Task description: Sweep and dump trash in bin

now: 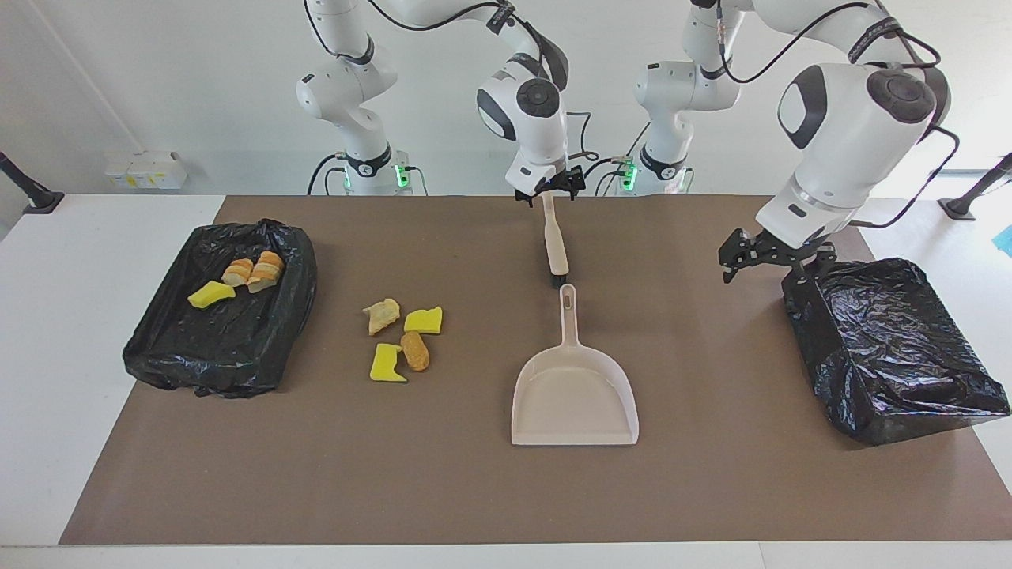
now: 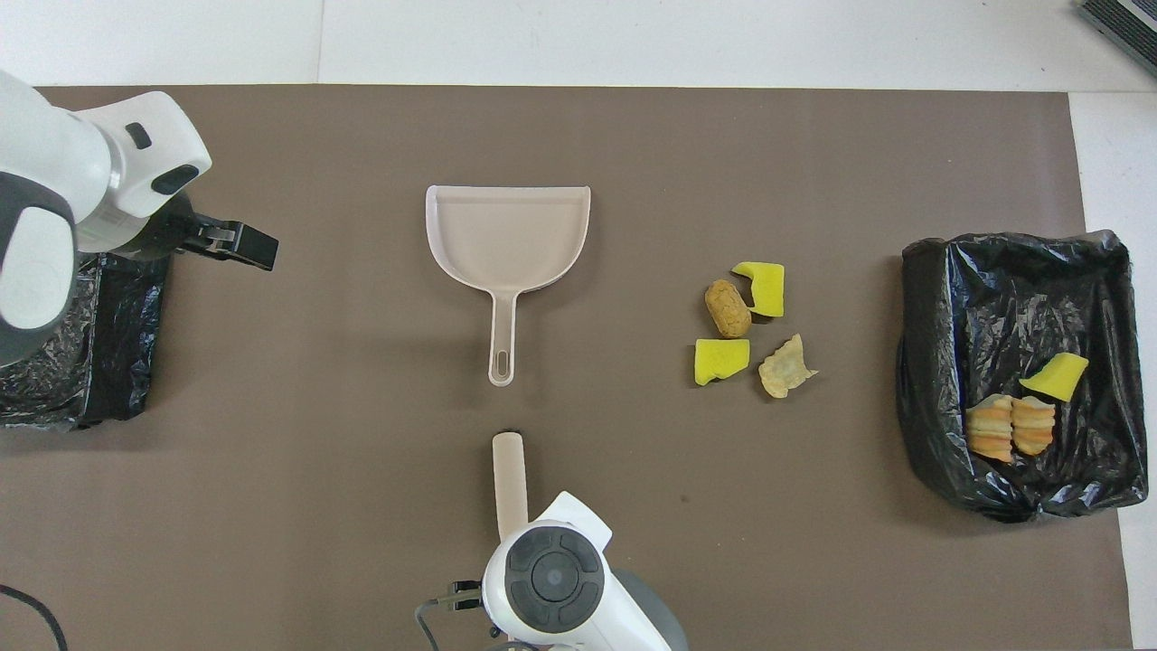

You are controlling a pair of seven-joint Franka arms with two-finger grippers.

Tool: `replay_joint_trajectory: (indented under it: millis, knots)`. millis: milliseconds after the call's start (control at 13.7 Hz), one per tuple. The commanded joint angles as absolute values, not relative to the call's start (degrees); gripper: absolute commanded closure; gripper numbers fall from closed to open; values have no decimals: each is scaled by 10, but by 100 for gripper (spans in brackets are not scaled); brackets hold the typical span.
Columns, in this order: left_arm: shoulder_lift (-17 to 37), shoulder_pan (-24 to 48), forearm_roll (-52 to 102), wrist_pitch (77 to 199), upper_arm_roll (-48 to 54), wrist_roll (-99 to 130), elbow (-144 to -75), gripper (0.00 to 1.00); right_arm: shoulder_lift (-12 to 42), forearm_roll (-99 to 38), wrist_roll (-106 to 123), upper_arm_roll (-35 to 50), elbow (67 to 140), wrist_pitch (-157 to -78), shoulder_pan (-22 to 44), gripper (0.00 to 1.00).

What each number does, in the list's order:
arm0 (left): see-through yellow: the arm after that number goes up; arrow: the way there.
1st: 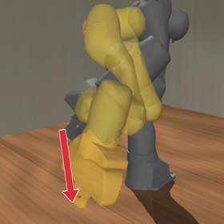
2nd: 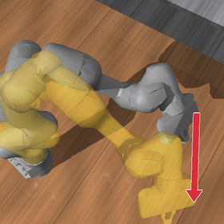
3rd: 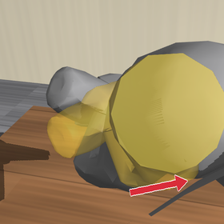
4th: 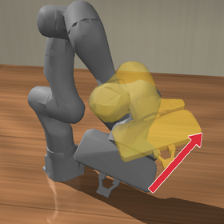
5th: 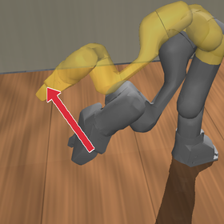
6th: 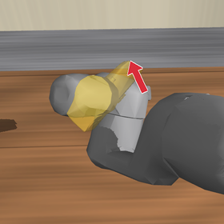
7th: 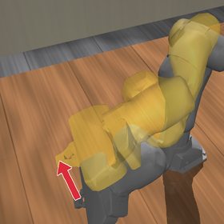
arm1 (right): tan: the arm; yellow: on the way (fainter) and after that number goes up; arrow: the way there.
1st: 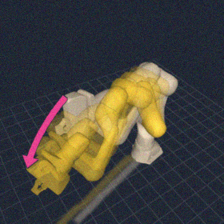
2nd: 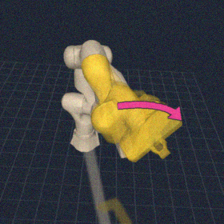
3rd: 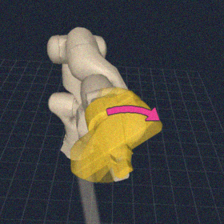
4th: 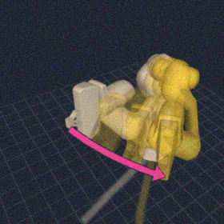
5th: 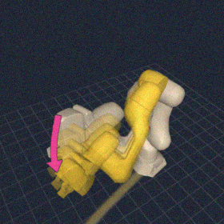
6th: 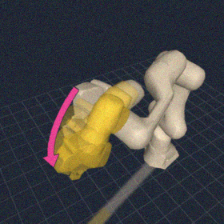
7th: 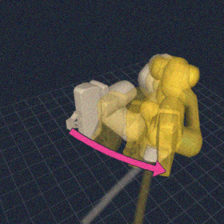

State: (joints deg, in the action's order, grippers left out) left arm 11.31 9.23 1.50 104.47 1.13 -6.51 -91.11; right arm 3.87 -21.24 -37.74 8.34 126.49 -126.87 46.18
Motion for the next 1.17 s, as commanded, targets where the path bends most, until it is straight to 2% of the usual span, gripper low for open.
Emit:
replay_joint_trajectory:
  millis: [0, 146, 218, 291, 364, 583, 728, 874, 1092]
  knots:
    - [165, 140, 14, 1083, 5, -49, -889, 0, 26, -227, -383, 81, 1293, -1288, 463, 3]
    - [177, 167, 12, 1127, 6, -5, -895, 0, 26, -227, -383, 81, 1293, -1288, 463, 22]
    - [178, 181, 14, 1134, 6, 0, -899, 0, 27, -226, -381, 81, 1291, -1289, 463, 44]
    - [178, 198, 15, 1141, 5, 9, -912, 0, 29, -226, -375, 80, 1289, -1291, 463, 75]
    - [180, 212, 14, 1171, 6, 33, -931, 0, 31, -225, -375, 80, 1287, -1293, 462, 98]
    - [181, 251, 16, 1245, 6, 100, -989, 0, 44, -210, -374, 76, 1271, -1287, 454, 100]
    - [172, 271, 18, 1252, 6, 163, -1017, 0, 33, -196, -374, 74, 1265, -1261, 430, 100]
    - [169, 272, 18, 1252, 6, 175, -1027, 0, -10, -173, -367, 74, 1264, -1197, 398, 100]
    - [166, 272, 19, 1252, 7, 174, -1030, 0, -82, -135, -310, 74, 1264, -1063, 309, 100]
